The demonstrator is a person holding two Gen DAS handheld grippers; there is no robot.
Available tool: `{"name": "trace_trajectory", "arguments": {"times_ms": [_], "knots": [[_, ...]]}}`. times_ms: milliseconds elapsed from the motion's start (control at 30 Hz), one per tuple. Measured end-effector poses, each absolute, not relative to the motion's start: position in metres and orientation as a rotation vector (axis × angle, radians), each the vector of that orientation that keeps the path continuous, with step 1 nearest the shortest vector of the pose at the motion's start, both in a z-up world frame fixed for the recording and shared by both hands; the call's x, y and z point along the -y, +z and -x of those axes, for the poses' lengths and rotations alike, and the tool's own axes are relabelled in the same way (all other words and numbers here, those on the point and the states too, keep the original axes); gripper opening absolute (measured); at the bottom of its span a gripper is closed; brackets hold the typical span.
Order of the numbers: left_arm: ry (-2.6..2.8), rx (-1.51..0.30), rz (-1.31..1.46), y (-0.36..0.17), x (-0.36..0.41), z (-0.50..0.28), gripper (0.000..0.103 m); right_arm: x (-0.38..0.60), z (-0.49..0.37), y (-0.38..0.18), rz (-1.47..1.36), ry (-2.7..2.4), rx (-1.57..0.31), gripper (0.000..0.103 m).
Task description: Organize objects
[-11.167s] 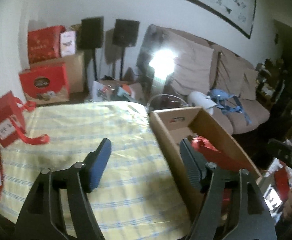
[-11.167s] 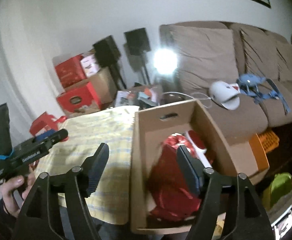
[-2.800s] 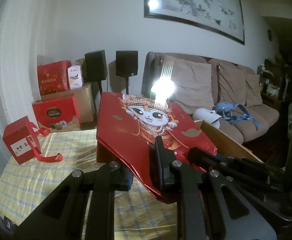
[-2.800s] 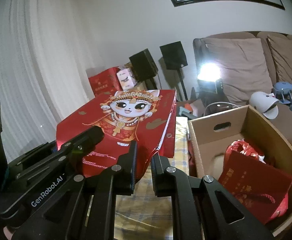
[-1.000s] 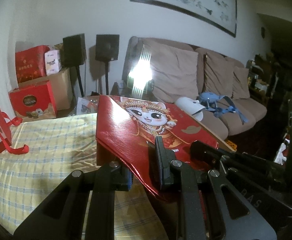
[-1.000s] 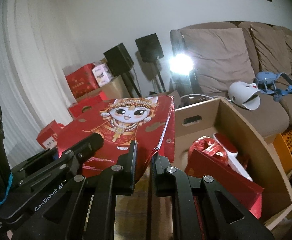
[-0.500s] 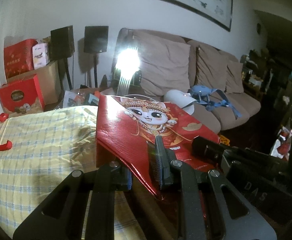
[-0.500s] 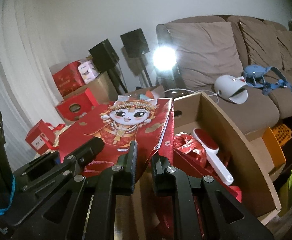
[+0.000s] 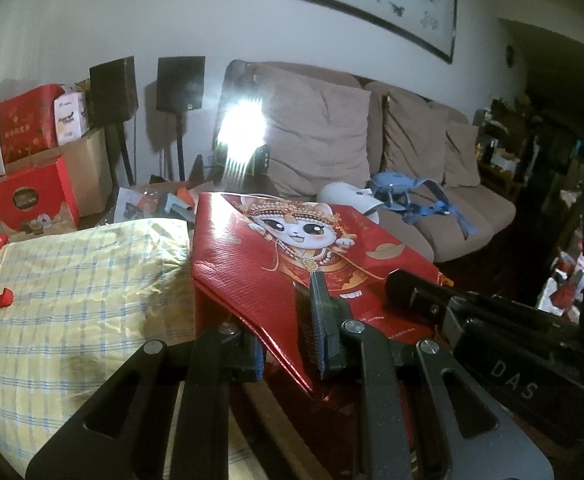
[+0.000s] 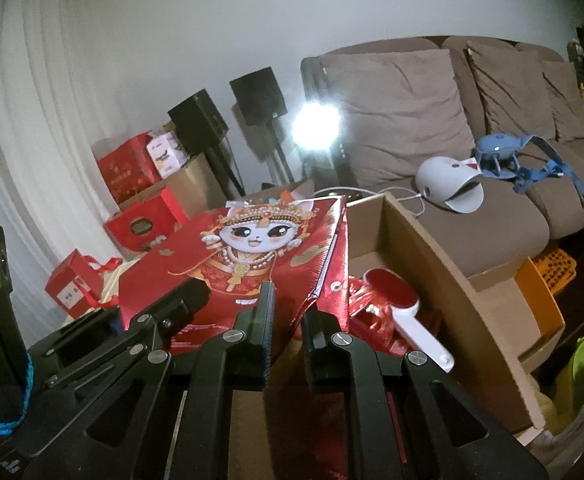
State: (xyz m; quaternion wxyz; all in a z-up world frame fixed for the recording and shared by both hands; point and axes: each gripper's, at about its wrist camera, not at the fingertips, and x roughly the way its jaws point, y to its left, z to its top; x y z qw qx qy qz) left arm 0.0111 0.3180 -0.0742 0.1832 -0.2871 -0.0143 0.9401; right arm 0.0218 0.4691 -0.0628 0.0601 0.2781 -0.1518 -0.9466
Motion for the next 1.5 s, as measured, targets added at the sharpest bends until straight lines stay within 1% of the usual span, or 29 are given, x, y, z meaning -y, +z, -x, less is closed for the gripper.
{"name": "trace_trajectory", "arguments": {"times_ms": [200, 267, 767, 900, 1200, 1500], "knots": [[2.645, 0.042, 0.793, -0.074, -0.325, -0.013, 0.018, -0.479, -0.026, -0.058, -0.814, -2.882, 0.489, 0.011], [2.632, 0.067, 0.805, -0.073, -0.325, -0.013, 0.018, -0.481, -0.027, -0.057, -0.801, -2.888, 0.495, 0.011], [2.609, 0.106, 0.801, -0.075, -0.326, -0.012, 0.018, -0.479, -0.032, -0.053, -0.745, -2.924, 0.46, 0.011], [2.603, 0.121, 0.825, -0.083, -0.323, -0.009, 0.018, -0.471, -0.03, -0.056, -0.763, -2.936, 0.403, 0.011], [2.592, 0.158, 0.877, -0.106, -0.313, -0.001, 0.018, -0.464, -0.017, -0.071, -0.85, -2.914, 0.382, 0.011], [2.532, 0.219, 0.953, -0.123, -0.307, 0.012, 0.018, -0.472, -0.01, -0.089, -0.917, -2.88, 0.461, 0.011]]}}
